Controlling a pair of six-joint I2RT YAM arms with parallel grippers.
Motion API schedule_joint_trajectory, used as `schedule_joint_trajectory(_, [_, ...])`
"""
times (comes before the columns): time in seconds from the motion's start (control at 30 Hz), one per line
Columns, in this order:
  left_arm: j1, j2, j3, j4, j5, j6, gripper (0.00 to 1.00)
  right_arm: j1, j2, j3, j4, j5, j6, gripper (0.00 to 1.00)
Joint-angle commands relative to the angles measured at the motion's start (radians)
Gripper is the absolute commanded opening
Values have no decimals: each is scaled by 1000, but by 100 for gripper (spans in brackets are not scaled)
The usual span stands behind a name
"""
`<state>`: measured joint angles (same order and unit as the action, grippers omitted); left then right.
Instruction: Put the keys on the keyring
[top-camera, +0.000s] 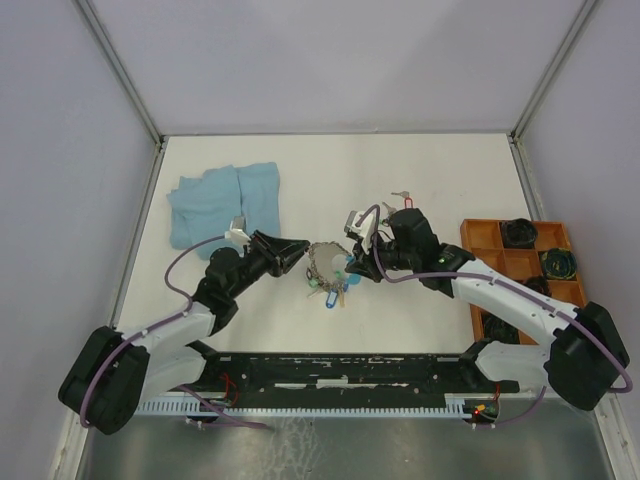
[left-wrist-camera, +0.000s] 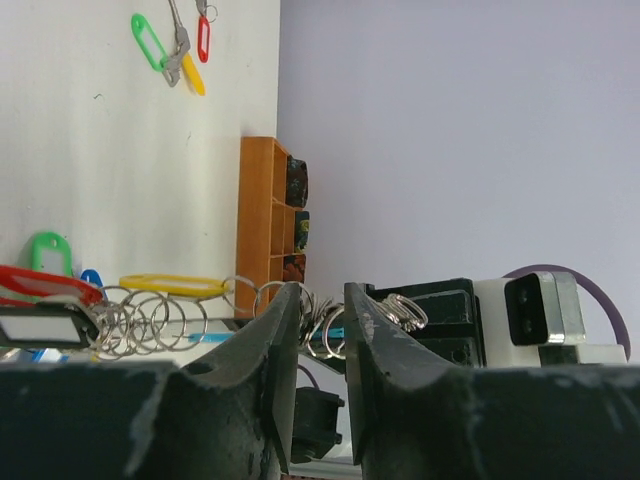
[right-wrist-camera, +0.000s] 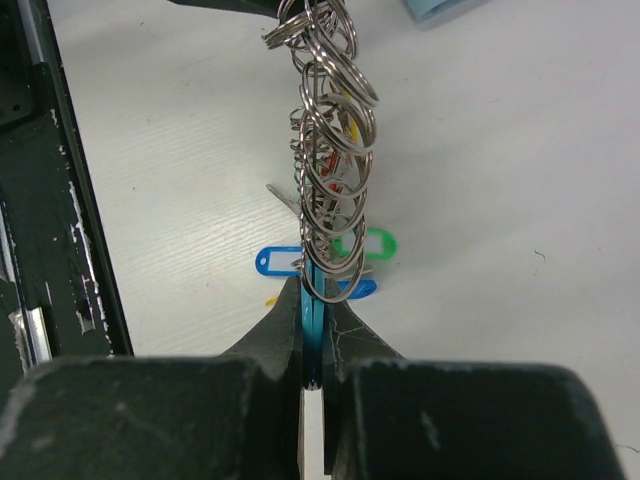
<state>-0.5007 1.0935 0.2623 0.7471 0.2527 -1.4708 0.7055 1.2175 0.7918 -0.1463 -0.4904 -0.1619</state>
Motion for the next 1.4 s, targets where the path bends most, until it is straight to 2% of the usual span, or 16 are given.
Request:
schedule_joint_trajectory(0.0, [-1,-86,-26,-27,-54,8,31,7,-54,-7,82,38,-8,1])
schedule_joint_trajectory(0.47, [-1,-77,1,-38,12,54,31,6,-60,-11,95,22,2,1])
schedule_joint_trajectory(0.63, [-2,-80,2,-38,16,61,28,9,-58,-14,99,27,6,1])
schedule_joint_trajectory(0.97, [-7,-57,18,-14,34,79,20,8,-53,-16,110,23,15,1])
schedule_joint_trajectory(1.1, [-7,-61,21,-5,31,94,9,7,-49,-22,111,27,15,1])
schedule_joint_trajectory(1.23, [-8,-82,42,-63,21,141,3,6,-54,-36,111,46,12,1])
schedule_joint_trajectory(1.37, [-7,-110,70,-152,2,219,3,7,-65,-58,112,80,13,3])
